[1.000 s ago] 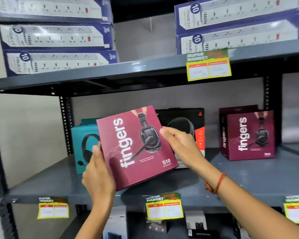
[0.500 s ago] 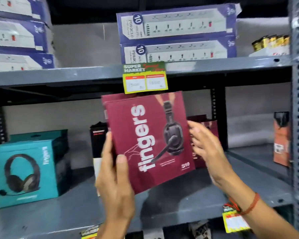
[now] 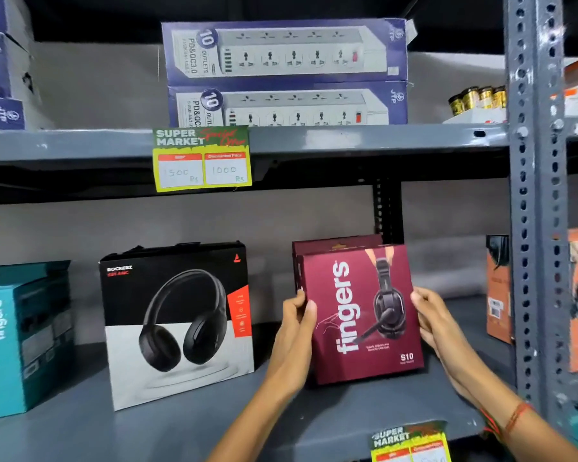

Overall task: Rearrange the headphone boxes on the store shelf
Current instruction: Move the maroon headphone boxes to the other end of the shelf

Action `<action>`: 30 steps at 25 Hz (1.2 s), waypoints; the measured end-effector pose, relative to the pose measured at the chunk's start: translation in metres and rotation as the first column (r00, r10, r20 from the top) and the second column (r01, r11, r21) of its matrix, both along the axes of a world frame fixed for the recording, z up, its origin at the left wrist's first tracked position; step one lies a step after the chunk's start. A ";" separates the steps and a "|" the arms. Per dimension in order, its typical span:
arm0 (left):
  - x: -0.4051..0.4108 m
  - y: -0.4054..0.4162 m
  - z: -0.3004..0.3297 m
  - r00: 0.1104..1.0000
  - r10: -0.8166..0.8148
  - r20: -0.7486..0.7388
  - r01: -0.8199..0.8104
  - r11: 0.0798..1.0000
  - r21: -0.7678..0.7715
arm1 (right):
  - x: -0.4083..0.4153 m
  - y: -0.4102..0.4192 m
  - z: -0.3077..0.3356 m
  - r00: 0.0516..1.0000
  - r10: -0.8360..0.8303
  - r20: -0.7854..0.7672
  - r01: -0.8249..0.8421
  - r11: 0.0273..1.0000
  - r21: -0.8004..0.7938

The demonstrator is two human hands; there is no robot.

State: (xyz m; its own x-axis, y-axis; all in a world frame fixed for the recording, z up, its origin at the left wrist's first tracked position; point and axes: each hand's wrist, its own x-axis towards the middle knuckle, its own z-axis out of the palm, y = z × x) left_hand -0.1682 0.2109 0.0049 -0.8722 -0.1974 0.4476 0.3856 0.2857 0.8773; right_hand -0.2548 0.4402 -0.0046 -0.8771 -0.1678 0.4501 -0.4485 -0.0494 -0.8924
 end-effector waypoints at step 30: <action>-0.075 -0.021 -0.026 0.941 -0.105 0.322 0.129 0.990 -0.055 | -0.073 -0.003 -0.004 0.907 0.362 0.217 -0.403 0.894 0.193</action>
